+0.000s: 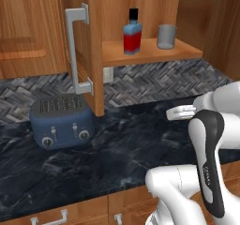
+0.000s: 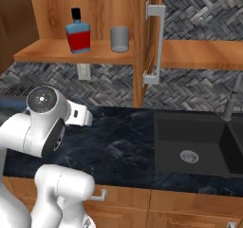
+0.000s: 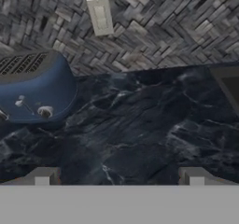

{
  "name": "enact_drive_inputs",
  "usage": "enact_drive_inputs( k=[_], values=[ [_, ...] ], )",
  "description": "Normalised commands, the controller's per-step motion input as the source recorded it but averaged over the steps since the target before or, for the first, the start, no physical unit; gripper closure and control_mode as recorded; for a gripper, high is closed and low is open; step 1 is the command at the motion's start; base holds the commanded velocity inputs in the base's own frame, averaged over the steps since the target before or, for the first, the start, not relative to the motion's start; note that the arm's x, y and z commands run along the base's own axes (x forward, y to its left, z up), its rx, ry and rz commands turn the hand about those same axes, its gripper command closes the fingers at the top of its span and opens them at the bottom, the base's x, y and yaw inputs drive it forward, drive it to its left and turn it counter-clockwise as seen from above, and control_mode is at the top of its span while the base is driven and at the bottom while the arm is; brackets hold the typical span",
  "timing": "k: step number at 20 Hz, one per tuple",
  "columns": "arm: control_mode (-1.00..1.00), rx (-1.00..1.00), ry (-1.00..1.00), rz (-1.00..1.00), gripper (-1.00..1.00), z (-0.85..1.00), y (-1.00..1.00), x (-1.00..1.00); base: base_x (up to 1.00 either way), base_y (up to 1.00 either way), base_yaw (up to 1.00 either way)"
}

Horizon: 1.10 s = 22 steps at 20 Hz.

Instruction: There is a bowl on the dining counter. Grab a lemon wedge from the fridge and place it in the bowl. Then get the liquor bottle and glass cup from the cabinet and place them next to the bowl.

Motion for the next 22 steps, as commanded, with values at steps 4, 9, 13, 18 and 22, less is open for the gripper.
enact_drive_inputs(
  k=[4,9,13,18,22],
  values=[
    [1.00,0.00,0.00,0.00,-1.00,0.00,0.00,0.00,0.40,0.34,-0.01],
    [-1.00,-0.01,-0.35,0.00,-1.00,0.69,0.34,0.35,0.00,0.00,0.00],
    [-1.00,0.00,-0.31,0.01,-1.00,0.66,0.29,0.32,0.00,0.00,0.00],
    [-1.00,0.00,-0.22,0.00,-1.00,0.67,0.03,0.21,0.00,0.00,0.00],
    [-1.00,0.00,-0.13,0.00,-1.00,0.63,0.00,0.15,0.00,0.00,0.00]
  ],
)
